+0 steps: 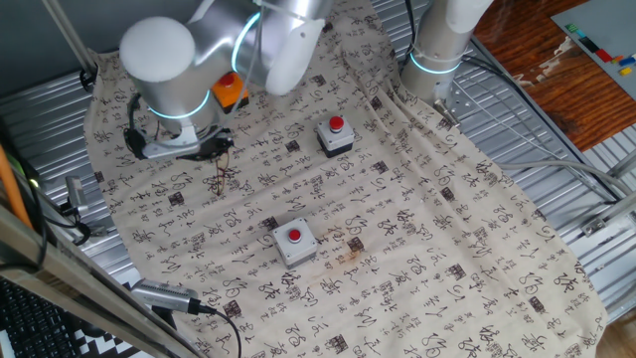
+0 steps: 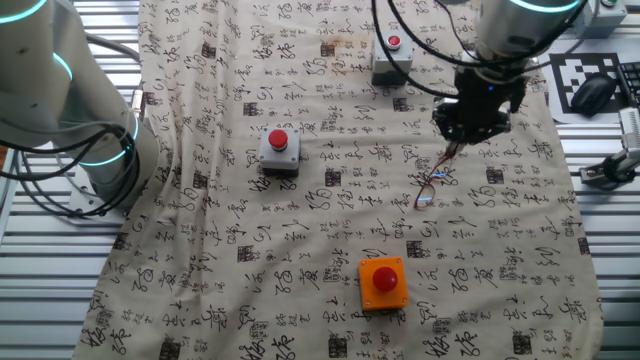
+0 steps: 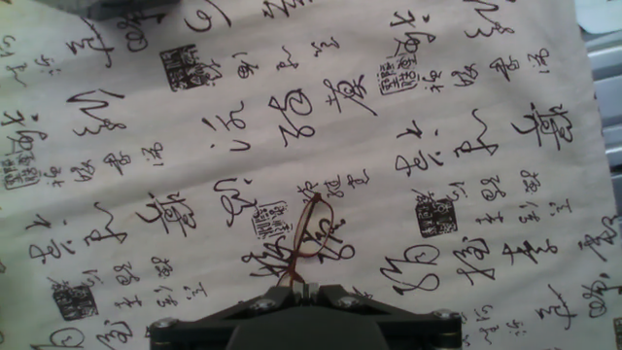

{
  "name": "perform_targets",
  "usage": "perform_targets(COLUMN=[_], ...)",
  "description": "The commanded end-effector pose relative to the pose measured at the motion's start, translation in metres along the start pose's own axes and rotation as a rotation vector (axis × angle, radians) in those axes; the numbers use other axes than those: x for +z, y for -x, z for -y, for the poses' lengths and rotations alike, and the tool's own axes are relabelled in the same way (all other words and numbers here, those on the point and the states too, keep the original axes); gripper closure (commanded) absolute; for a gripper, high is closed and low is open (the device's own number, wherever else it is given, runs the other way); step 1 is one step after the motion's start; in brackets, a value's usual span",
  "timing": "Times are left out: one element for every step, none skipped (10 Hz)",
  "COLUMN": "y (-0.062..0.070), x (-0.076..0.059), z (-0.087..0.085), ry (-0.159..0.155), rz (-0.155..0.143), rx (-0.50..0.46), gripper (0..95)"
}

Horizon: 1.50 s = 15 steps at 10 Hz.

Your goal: Unfold the leg of the glasses (with one hand)

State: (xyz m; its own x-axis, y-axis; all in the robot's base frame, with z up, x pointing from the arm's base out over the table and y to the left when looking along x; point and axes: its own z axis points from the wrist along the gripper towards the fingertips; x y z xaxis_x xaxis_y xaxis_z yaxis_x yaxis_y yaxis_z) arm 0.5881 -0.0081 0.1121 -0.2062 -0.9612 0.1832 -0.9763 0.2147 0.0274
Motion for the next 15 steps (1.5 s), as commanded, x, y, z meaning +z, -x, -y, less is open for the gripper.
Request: perform_targets(y=[-0.004,-0.007,-0.009,-0.012,-0.015,-0.017,-0.018,-0.016,-0.015,-0.006,0.003,0.01,0.016,0.021,0.024], x=[-0.002,-0.005,-0.009,-0.012,-0.011,-0.01,-0.01,-0.014,-0.015,-0.014,-0.013,-0.011,-0.009,-0.007,-0.006], z=[-0.003,-0.006,-0.009,-0.014,-0.018,-0.022,-0.023,-0.025,-0.025,-0.024,-0.024,-0.024,-0.024,-0.025,-0.025], ry=[0.006,0.011,0.013,0.013,0.013,0.013,0.015,0.015,0.015,0.016,0.016,0.017,0.016,0.011,0.009], rz=[0.003,0.007,0.007,0.006,0.009,0.013,0.018,0.023,0.026,0.039,0.037,0.04,0.041,0.041,0.038], rx=[-0.002,0.002,0.005,0.008,0.01,0.011,0.01,0.007,0.006,0.004,0.007,0.011,0.015,0.012,0.012], gripper=[95.0,95.0,95.0,95.0,95.0,95.0,95.0,95.0,95.0,76.0,76.0,76.0,76.0,76.0,76.0])
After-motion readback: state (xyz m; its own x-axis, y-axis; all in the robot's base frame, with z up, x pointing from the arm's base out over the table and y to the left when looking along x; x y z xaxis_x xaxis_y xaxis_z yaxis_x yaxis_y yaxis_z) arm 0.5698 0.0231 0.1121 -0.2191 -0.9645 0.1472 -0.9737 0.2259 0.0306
